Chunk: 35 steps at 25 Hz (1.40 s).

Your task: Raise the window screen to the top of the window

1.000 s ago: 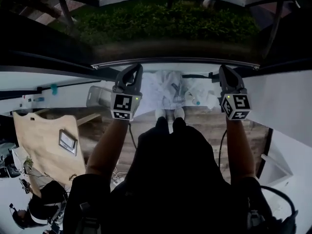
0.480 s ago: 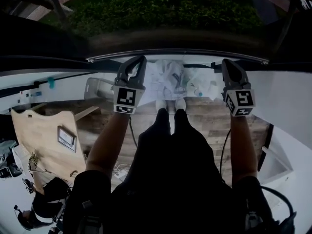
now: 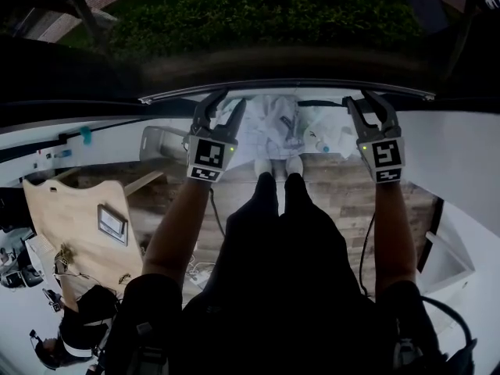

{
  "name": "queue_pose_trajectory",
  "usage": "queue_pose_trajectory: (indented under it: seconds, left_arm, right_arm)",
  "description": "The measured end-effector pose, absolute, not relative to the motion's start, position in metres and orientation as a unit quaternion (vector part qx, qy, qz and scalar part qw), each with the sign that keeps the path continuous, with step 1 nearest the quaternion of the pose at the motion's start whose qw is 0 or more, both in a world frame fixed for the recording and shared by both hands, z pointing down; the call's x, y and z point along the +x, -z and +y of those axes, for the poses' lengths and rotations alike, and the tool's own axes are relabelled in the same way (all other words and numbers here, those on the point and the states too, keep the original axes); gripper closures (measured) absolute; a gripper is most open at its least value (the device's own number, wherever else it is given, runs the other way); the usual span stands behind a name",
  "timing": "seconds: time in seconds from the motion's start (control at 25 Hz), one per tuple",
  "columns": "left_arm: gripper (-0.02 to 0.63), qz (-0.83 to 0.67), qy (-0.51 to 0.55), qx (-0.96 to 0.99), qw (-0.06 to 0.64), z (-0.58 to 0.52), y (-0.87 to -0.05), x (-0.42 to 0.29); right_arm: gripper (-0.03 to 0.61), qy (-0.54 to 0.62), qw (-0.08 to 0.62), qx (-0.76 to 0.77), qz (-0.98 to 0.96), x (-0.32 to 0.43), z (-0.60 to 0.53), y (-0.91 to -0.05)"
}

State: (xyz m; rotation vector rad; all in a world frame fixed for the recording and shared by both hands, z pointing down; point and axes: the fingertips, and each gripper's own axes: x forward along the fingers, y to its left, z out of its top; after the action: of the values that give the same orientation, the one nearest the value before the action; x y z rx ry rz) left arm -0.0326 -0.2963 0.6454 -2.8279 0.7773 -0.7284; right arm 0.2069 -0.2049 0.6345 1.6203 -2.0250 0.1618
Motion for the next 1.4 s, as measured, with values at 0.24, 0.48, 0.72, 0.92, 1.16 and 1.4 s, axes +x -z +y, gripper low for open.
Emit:
queue_pose_trajectory:
  seconds: [0.24, 0.48, 0.72, 0.92, 1.16, 1.4]
  left_arm:
    - [0.462, 0.244, 0.280, -0.923, 0.099, -0.292, -0.656, -0.032]
    - [0.443, 0.239, 0.289, -0.921, 0.109, -0.294, -0.660, -0.031]
    - [0.446, 0.228, 0.302, -0.913, 0.151, -0.296, -0.660, -0.032]
    - [0.448, 0.209, 0.332, -0.894, 0.215, -0.294, -0.665, -0.031]
    - [0.477, 0.212, 0.363, -0.864, 0.278, -0.298, -0.663, -0.034]
    - [0.471, 0.206, 0.380, -0.856, 0.283, -0.303, -0.664, -0.036]
  right_arm:
    - [0.431, 0.023, 0.376, 0.564, -0.735, 0.201, -0.207, -0.644]
    - [0.419, 0.021, 0.395, 0.561, -0.727, 0.209, -0.210, -0.651]
    - [0.419, 0.047, 0.414, 0.550, -0.723, 0.209, -0.211, -0.653]
    - [0.419, 0.058, 0.438, 0.533, -0.721, 0.205, -0.214, -0.662]
    - [0.419, 0.066, 0.440, 0.535, -0.718, 0.205, -0.214, -0.663]
    - [0.419, 0.064, 0.447, 0.528, -0.719, 0.206, -0.213, -0.662]
